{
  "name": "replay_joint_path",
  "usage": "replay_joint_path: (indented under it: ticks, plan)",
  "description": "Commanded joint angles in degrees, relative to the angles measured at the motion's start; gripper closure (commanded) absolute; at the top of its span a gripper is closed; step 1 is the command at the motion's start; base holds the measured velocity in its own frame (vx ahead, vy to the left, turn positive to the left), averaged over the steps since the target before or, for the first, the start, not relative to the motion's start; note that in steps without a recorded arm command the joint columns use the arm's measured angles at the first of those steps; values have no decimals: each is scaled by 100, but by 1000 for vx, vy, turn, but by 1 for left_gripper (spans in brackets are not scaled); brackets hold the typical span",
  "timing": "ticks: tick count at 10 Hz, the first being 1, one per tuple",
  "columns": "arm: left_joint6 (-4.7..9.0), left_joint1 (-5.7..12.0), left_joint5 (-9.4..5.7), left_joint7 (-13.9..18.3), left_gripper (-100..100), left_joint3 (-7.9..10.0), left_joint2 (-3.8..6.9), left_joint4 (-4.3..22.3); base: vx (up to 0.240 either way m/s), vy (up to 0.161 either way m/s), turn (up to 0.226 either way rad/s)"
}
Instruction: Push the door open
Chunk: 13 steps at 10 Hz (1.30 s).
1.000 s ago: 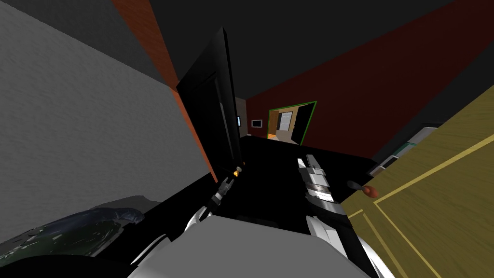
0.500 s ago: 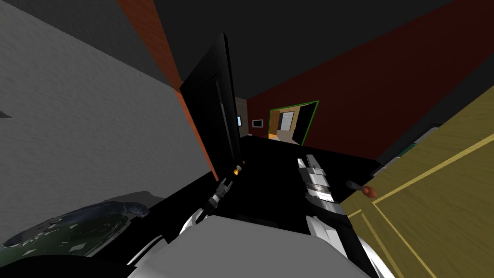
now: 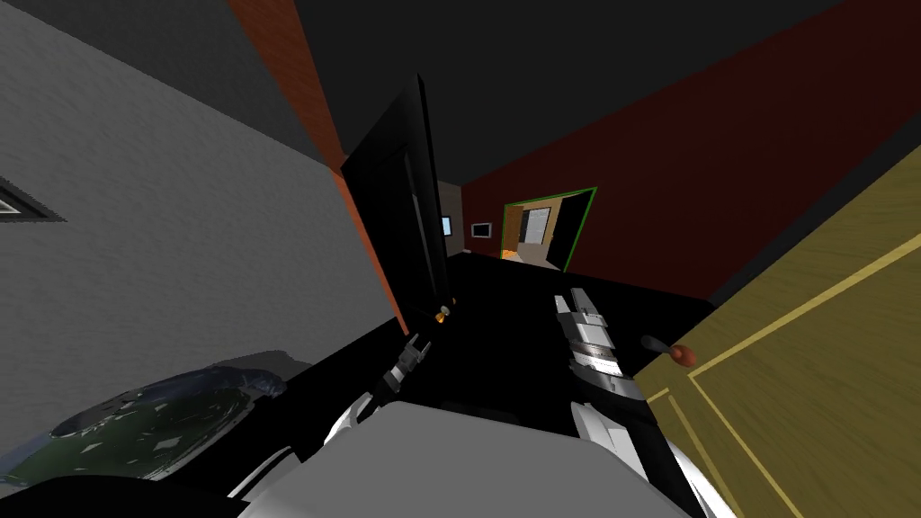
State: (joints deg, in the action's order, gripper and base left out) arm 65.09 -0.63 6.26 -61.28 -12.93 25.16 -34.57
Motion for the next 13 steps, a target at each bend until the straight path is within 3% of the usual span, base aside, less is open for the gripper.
replay_joint_path:
  ticks: [1, 7, 8, 9, 13]
  plan:
    - [-43, 34, -6, -26, -100, 20, -35, 13, 115, -40, -55]
    - [-213, 171, -30, -128, -100, 100, -175, 65, 189, -59, -43]
    - [-182, 157, -27, -116, -100, 92, -160, 68, 88, -26, -3]
    - [-182, 157, -27, -116, 100, 92, -160, 68, -11, 2, 5]
    - [-182, 157, -27, -116, 100, 92, -160, 68, -20, 9, -3]
